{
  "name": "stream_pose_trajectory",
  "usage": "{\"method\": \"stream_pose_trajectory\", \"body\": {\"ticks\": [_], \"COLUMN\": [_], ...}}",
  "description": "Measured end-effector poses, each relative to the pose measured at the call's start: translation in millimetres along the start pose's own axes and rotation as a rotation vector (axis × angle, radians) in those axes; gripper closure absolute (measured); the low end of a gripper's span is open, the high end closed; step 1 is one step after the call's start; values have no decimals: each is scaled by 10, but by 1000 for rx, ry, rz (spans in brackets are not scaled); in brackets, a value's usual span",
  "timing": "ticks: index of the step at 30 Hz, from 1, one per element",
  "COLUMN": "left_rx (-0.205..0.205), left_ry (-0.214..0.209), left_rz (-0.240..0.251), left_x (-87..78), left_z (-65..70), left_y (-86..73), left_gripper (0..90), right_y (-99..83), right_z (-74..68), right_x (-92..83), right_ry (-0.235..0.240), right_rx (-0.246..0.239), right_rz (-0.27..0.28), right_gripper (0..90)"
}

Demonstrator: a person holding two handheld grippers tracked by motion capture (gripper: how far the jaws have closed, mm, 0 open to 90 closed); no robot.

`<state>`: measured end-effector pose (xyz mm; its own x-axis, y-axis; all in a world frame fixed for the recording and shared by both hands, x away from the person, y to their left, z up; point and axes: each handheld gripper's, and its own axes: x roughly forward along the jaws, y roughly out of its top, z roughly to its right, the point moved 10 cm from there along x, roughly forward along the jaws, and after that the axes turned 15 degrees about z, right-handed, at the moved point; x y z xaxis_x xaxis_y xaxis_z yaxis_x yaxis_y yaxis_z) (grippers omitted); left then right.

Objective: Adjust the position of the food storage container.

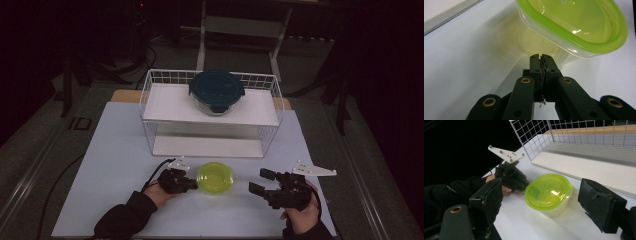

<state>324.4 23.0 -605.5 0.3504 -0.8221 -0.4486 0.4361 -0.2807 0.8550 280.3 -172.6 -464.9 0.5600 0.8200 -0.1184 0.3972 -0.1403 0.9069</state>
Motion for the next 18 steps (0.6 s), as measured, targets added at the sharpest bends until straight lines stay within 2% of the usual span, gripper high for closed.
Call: {"method": "stream_pose_trajectory", "body": {"ticks": [5,6,12,14,16,17,18], "left_rx": [-8,-11,-28,-36,-51,-61,-64], "left_ry": [6,5,10,-3,-4,-10,-4], "left_rz": [10,18,44,62,80,100,110], "left_x": [-60,-118,-342,-424,-500,-543,-566], "left_z": [-27,-25,3,27,45,65,68], "left_y": [3,16,145,207,269,312,335], "left_gripper": [865,865,762,694,587,569,507], "right_y": [-4,-8,-28,-29,-30,-31,-33], "right_z": [10,12,33,32,26,23,21], "right_x": [-11,-12,0,6,11,13,19], "right_ry": [-4,-4,-12,-12,-6,-5,-1], "right_rx": [-11,-12,-14,-22,-28,-32,-36], "right_rz": [-2,-4,-6,-6,-9,-10,-11], "right_gripper": [193,192,191,191,191,188,181]}}
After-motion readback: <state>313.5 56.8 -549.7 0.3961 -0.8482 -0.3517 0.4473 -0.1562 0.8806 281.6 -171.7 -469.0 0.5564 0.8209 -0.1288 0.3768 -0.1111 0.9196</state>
